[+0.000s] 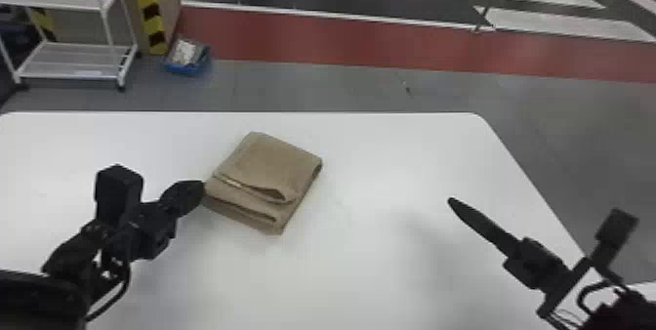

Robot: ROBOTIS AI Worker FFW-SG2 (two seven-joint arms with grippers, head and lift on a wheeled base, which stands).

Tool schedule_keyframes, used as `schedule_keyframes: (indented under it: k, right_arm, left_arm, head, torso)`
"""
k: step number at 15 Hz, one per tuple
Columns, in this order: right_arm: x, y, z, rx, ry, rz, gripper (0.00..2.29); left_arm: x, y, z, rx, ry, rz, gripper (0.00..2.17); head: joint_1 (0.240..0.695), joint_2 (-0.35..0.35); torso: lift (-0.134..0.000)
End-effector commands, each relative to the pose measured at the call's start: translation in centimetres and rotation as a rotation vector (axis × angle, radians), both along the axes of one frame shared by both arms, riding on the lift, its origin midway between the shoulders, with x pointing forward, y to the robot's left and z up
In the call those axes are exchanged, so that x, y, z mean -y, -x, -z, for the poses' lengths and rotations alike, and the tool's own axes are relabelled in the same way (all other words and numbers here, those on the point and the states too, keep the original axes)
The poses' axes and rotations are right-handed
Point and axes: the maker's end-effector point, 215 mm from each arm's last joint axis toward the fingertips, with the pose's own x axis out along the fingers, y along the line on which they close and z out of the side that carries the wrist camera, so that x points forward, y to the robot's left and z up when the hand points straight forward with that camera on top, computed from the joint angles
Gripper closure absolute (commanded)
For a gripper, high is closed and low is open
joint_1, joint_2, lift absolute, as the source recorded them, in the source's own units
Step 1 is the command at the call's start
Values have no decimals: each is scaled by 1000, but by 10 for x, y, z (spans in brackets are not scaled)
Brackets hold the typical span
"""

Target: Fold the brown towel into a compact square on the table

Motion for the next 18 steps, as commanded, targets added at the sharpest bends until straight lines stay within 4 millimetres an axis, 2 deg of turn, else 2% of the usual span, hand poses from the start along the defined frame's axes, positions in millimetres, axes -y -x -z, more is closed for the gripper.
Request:
schedule_keyframes:
  k: [1,6,9,11,13,16,18]
  right_arm:
    - [0,2,1,3,-7,2,2240]
    - [4,4,4,2,-14,8,2236]
    - [4,1,2,7,-18,9,2240]
    - [-1,-9,-2,17,2,7,2240]
    - [-6,-27,-1,21,49,8,2240]
    - [-27,-47,6,29,114,-7,2240]
    - [-43,-65,14,25,156,-29,2236]
  left_arm:
    - [11,10,10,-46,22,14,1443]
    - [64,61,-1,-76,90,105,1443]
    - [95,83,-4,-80,113,155,1443]
    - [83,76,-7,-68,107,127,1443]
    - [64,59,-19,-34,91,90,1443]
    - [33,43,-25,-9,68,27,1443]
    - [25,40,-14,-23,44,16,1443]
  head:
    - [695,-210]
    - [695,-261]
    - [695,-317]
    - [695,-341]
    - [695,-341]
    - [695,-282]
    - [695,-231]
  torso:
    - [-124]
    - [-124]
    - [-124]
    - [-124]
    - [-124]
    - [-124]
    - [-124]
